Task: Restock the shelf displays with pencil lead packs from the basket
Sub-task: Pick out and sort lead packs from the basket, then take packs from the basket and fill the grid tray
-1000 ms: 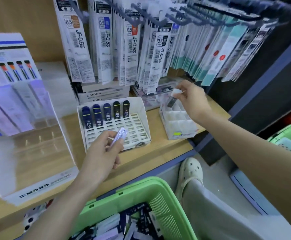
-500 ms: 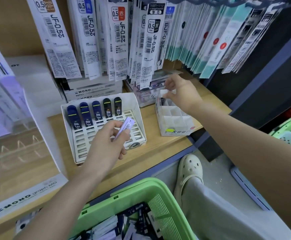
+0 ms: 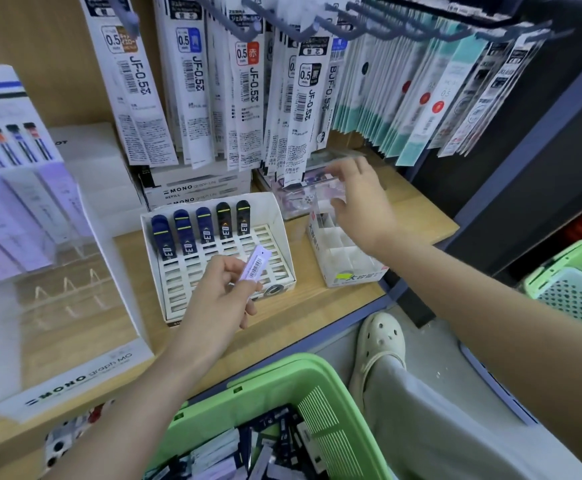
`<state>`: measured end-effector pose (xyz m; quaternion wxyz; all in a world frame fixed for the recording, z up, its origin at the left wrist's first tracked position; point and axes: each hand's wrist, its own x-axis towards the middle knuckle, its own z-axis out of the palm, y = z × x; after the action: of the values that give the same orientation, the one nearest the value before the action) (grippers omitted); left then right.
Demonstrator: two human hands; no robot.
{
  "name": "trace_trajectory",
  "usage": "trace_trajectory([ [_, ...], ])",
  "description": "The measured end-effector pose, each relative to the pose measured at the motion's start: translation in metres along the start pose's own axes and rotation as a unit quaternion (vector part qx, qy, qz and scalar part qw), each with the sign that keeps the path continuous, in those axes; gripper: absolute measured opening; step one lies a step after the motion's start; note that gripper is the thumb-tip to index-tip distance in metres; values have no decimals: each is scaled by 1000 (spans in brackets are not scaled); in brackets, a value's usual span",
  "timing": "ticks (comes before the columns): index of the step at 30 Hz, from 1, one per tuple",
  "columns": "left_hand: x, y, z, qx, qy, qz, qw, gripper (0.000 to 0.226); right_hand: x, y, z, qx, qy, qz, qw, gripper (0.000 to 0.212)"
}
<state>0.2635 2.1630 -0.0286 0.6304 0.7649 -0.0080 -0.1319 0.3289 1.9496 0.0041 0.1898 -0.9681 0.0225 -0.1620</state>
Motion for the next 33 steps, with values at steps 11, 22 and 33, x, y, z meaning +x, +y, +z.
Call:
trace_trajectory([
  [11,-35,20,-47,0,41,49,998,26,-101,-95,-16,245,-255,-31,935,4],
  [22,-83,36,-92,-5,49,171,984,12,-122,-167,-34,357,-177,-80,914,31],
  [33,-99,25,-147,-160,-68,73,982,31,-93,-216,-40,251,-179,-219,926,14],
])
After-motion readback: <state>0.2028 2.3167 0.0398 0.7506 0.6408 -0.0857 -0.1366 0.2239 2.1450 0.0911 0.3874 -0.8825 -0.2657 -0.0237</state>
